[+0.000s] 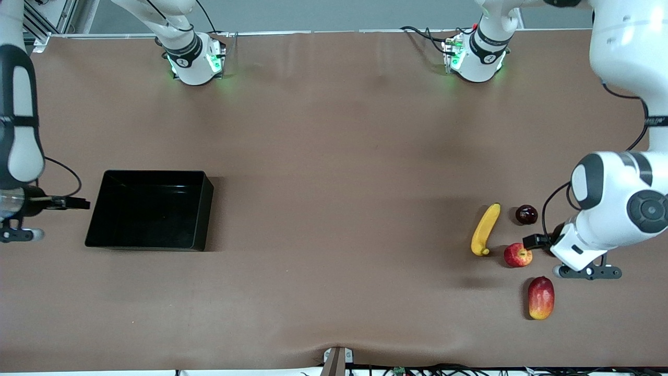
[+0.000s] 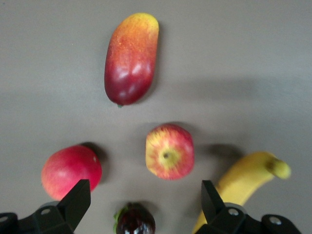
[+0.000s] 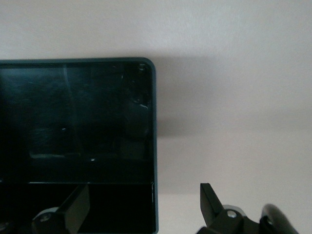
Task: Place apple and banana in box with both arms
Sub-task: 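Grasp the red-yellow apple with the left gripper while the right gripper grips the box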
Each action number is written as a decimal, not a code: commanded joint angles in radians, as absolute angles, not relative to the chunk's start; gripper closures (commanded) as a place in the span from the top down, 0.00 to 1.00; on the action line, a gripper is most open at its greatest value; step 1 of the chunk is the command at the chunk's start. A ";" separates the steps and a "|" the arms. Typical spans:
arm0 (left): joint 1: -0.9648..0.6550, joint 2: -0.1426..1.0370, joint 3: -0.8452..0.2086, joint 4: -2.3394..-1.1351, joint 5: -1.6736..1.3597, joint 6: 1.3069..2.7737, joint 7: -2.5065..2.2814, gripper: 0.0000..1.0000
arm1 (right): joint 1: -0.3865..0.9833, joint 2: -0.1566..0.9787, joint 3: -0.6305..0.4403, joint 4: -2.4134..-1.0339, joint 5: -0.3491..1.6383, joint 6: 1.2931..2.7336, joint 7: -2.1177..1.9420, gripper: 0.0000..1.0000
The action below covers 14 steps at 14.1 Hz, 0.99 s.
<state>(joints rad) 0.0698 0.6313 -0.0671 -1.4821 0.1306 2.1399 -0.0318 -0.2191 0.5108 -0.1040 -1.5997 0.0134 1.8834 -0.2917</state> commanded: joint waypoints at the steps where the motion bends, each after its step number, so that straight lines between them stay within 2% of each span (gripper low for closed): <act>1: 0.072 0.689 -0.074 -1.450 0.130 2.199 -0.021 1.00 | -0.242 0.557 -0.091 -1.621 0.011 1.959 -0.308 1.00; 2: 0.072 0.707 -0.074 -1.450 0.132 2.227 -0.020 1.00 | -0.242 0.558 -0.091 -1.644 0.011 1.976 -0.308 0.94; 5: 0.066 0.742 -0.074 -1.450 0.133 2.256 -0.020 1.00 | -0.239 0.558 -0.089 -1.712 0.011 2.051 -0.310 0.63; 6: 0.069 0.753 -0.075 -1.451 0.135 2.258 -0.020 1.00 | -0.241 0.560 -0.089 -1.724 0.011 2.065 -0.319 0.46; 7: 0.069 0.761 -0.075 -1.451 0.138 2.266 -0.020 1.00 | -0.242 0.560 -0.089 -1.729 0.011 2.065 -0.352 0.23; 8: 0.069 0.762 -0.075 -1.456 0.137 2.282 -0.020 1.00 | -0.242 0.561 -0.089 -1.729 0.011 2.059 -0.383 0.08; 9: 0.069 0.765 -0.075 -1.465 0.137 2.286 -0.020 1.00 | -0.244 0.561 -0.089 -1.729 0.011 2.057 -0.400 0.00; 11: 0.069 0.770 -0.075 -1.477 0.135 2.289 -0.018 1.00 | -0.242 0.561 -0.089 -1.729 0.012 2.052 -0.405 0.00; 12: 0.069 0.770 -0.078 -1.483 0.135 2.289 -0.018 0.89 | -0.242 0.560 -0.087 -1.726 0.012 2.037 -0.405 0.00; 14: 0.063 0.770 -0.078 -1.489 0.133 2.289 -0.018 0.46 | -0.235 0.554 -0.084 -1.697 0.020 1.984 -0.400 0.00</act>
<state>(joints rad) 0.0665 0.7751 -0.0762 -1.4780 0.1306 2.2756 -0.0314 -0.2263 0.5799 -0.0999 -1.7065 0.0167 2.0261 -0.3889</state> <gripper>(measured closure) 0.185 0.947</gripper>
